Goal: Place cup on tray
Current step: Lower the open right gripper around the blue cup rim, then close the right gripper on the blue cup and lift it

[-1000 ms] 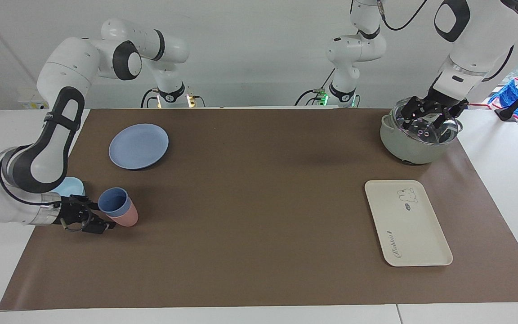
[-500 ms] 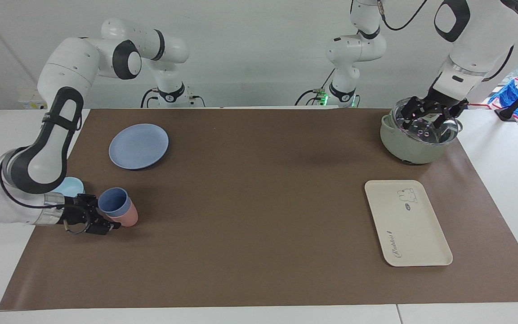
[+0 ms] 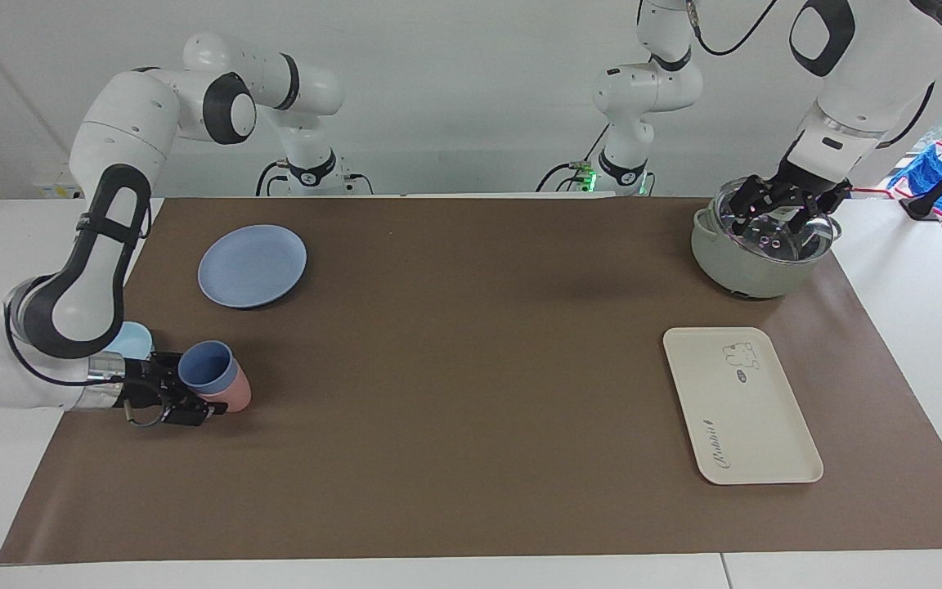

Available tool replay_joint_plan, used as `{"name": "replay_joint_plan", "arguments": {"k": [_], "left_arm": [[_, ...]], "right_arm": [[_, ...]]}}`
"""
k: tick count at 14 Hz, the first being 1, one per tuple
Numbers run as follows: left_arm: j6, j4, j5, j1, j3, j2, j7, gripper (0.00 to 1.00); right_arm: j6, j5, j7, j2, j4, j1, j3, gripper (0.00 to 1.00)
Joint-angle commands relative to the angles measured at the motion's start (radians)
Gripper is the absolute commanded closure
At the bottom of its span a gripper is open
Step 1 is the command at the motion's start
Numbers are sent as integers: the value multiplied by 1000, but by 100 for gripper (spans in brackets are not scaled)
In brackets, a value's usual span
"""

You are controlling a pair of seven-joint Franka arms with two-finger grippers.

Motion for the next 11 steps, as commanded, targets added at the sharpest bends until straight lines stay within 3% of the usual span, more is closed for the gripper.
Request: {"name": "replay_joint_plan", "arguments": {"k": [1,7,8,9,10,11], "left_arm": [[-5,-22,-13,1,5,-26,-7,0],[-5,-22,-13,1,5,-26,-7,0],[-5,-22,-13,1,5,-26,-7,0],[-5,-22,-13,1,5,-26,-7,0],[-5,-22,-13,1,5,-26,-7,0],[-5,-22,-13,1,5,-26,-7,0]], "right_arm": [[27,25,16,-46,-75,-13,10,0],[54,61,17,-69,-136,-20,8,0],[54,61,17,-69,-136,-20,8,14],[53,61,17,-69,-136,-21,8,56],[53,68,19,-69,-136,-21,8,91],[51,72,19,-69,-136,-21,8,100]]}}
